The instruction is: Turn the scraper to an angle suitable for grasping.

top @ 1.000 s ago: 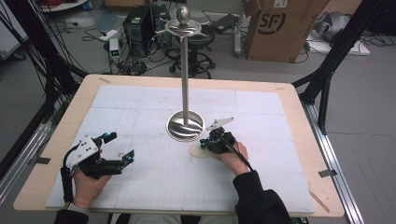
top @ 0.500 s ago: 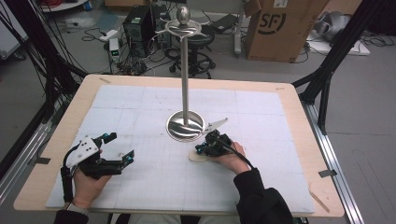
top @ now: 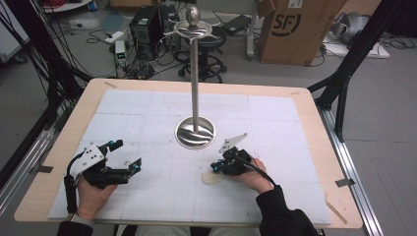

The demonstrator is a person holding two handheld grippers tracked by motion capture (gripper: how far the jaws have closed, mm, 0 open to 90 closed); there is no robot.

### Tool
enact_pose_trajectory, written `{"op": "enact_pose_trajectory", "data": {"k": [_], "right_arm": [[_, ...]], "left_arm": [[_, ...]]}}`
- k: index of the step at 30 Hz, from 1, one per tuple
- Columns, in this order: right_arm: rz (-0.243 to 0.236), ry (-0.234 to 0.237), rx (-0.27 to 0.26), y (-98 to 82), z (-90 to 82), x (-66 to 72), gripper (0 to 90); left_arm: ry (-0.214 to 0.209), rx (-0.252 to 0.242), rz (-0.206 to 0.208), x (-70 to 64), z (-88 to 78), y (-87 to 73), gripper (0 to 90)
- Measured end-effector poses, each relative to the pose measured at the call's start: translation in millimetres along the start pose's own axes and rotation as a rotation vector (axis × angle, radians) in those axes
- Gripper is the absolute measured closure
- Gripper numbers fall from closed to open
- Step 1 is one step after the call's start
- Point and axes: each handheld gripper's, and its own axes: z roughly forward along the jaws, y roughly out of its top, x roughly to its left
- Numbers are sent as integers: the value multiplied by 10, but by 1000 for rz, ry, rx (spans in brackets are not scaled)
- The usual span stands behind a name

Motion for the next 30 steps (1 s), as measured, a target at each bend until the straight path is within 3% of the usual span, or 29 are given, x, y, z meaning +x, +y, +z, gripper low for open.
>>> {"op": "enact_pose_trajectory", "data": {"k": [13, 20, 30], "right_arm": [[56, 7, -61, -277, -186, 7, 900], [81, 40, -64, -467, -307, 19, 900], [45, 55, -65, -645, -439, 145, 900]], "left_arm": [[0, 4, 0, 0, 1, -3, 61], [-1, 7, 0, -2, 3, -4, 61], [0, 10, -2, -1, 7, -6, 61]]}}
